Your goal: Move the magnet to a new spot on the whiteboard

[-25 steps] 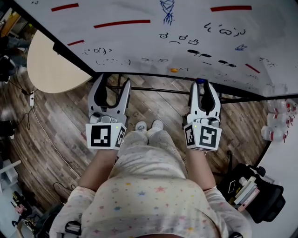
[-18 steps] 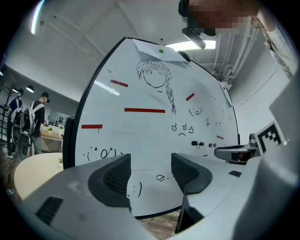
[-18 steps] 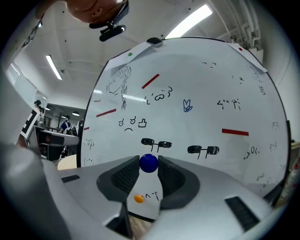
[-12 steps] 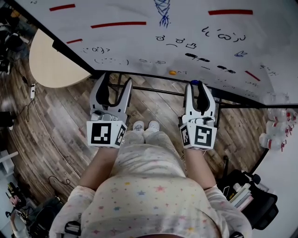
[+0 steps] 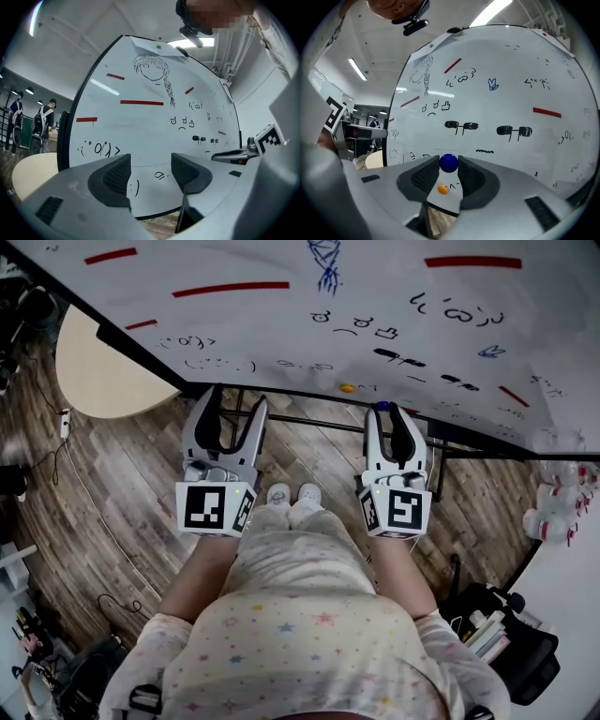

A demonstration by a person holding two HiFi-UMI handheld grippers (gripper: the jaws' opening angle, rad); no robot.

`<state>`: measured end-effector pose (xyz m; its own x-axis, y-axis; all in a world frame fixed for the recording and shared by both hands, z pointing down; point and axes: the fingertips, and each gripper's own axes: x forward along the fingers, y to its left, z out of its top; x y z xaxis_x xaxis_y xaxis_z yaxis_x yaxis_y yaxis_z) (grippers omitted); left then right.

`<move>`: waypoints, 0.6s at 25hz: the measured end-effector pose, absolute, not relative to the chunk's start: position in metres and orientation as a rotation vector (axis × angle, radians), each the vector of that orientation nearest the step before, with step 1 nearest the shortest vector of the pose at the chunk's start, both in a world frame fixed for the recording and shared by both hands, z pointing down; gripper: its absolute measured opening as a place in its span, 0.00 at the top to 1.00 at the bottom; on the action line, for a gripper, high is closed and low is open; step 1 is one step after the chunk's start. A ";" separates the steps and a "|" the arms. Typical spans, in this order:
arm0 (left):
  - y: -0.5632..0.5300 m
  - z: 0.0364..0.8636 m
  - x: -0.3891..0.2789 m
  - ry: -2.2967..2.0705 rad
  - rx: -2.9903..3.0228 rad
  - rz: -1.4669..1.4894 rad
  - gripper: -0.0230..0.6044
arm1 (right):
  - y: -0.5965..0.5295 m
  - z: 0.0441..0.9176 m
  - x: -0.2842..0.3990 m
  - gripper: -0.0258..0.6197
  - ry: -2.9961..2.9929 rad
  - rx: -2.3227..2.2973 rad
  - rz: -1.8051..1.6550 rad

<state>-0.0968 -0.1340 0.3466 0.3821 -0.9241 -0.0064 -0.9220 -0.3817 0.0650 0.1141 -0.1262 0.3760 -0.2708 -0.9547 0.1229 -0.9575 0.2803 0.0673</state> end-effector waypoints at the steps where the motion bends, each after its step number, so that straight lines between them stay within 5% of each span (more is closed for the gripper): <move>1: -0.135 0.349 -0.096 -1.712 2.570 -0.059 0.56 | -0.128 0.379 0.114 0.77 -2.391 1.803 0.037; 15: -0.146 0.374 -0.093 -1.668 2.549 -0.074 0.56 | -0.144 0.407 0.124 0.77 -2.314 1.818 0.060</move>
